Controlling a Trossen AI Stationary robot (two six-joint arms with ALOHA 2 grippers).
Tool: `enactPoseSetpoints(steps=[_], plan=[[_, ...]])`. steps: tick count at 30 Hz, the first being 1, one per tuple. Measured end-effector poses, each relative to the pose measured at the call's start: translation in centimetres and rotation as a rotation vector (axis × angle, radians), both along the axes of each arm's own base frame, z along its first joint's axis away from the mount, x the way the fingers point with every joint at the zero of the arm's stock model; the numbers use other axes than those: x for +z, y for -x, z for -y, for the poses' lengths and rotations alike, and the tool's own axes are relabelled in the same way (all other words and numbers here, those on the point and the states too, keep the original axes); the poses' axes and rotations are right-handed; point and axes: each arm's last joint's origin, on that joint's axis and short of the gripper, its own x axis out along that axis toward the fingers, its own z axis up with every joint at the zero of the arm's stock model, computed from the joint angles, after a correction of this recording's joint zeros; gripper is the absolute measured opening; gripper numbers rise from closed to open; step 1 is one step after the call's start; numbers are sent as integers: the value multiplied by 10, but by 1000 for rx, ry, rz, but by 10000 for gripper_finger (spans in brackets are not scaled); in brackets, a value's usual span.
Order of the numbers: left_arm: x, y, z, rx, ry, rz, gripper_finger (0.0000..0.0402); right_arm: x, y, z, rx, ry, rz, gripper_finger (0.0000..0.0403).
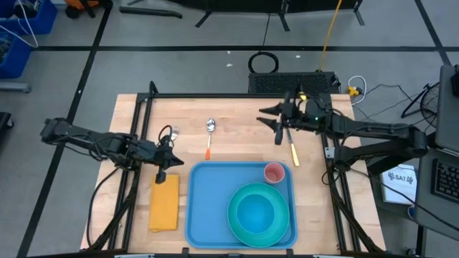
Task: Set up tray
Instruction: Put the yellow table napkin on the blue tray to the left of the blue plate
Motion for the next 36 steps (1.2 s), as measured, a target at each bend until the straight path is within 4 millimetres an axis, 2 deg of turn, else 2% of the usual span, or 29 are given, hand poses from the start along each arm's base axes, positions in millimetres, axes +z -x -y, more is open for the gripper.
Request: enactPoseSetpoints(steps=[3, 7, 12, 17, 20, 23, 28, 33, 36], plan=[[3, 3, 2, -19, -10, 24, 5, -14, -1, 0, 2, -32, 9, 132], [-2, 7, 4, -49, 28, -42, 4, -28, 1, 0, 0, -57, 20, 132], [-11, 10, 9, -4, 124, -155, 6, -36, 2, -1, -2, -72, 10, 132], [-21, 3, 22, -44, 244, -284, 4, -43, 3, -1, -2, -72, 15, 132], [-30, -1, 30, -48, 289, -376, 16, -46, 3, -1, -1, -68, 39, 132], [-39, -5, 38, -65, 272, -445, 21, -48, 4, -1, -3, -92, 41, 132], [-47, -10, 48, -102, 244, -498, 4, -54, -1, -2, 42, -125, 23, 132], [-47, -10, 54, -94, 141, -459, 3, -63, -10, -6, 111, -149, -12, 132], [-46, -9, 57, -77, 157, -451, 4, -64, -13, -10, 129, -139, 3, 132]])
